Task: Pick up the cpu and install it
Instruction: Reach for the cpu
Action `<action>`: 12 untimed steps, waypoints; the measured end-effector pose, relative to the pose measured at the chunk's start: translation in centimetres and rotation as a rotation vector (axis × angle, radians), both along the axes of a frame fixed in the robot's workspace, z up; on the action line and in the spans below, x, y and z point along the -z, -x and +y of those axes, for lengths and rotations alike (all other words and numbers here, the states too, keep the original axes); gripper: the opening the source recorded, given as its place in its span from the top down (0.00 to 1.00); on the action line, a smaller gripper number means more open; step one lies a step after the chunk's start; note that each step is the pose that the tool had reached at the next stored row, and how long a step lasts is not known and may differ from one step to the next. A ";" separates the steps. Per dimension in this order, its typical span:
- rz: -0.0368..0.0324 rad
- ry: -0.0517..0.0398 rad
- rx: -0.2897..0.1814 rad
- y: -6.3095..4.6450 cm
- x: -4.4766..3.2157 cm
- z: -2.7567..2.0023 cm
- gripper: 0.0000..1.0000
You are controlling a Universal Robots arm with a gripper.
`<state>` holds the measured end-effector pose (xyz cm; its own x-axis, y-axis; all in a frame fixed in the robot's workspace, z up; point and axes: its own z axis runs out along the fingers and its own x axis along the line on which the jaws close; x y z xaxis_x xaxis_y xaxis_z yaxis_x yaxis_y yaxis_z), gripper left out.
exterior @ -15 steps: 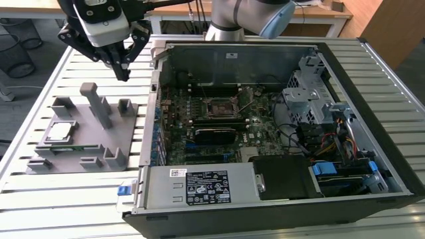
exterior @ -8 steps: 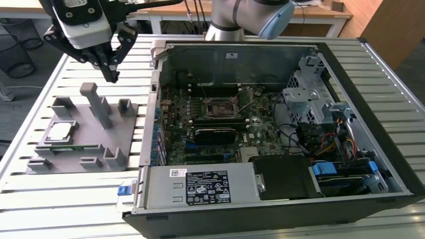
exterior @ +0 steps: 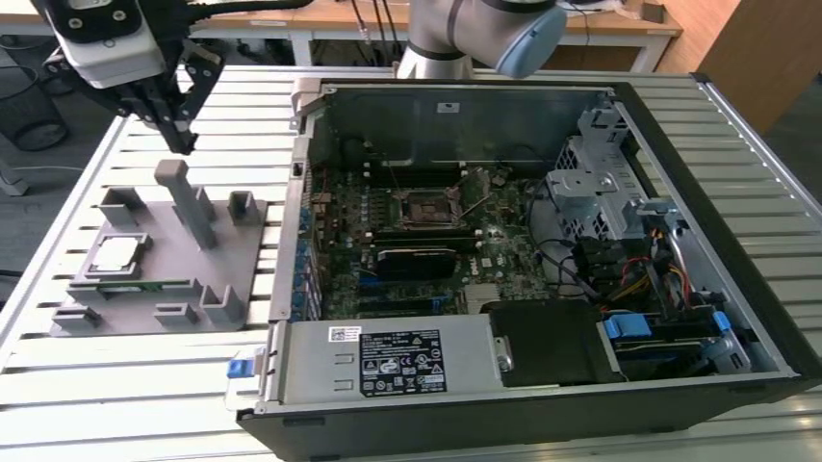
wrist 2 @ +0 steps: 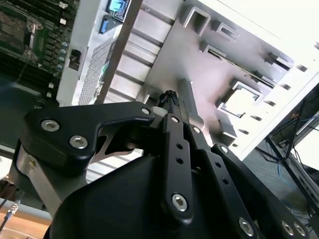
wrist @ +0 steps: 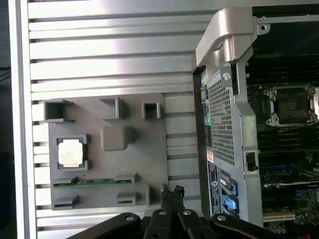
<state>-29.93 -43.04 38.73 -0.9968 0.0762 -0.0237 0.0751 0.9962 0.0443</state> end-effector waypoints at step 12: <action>0.0026 0.0007 0.000 4.7 1.33 2.02 0.89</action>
<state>-34.65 -41.02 37.39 -0.9969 0.0762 -0.0212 0.0752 0.9962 0.0434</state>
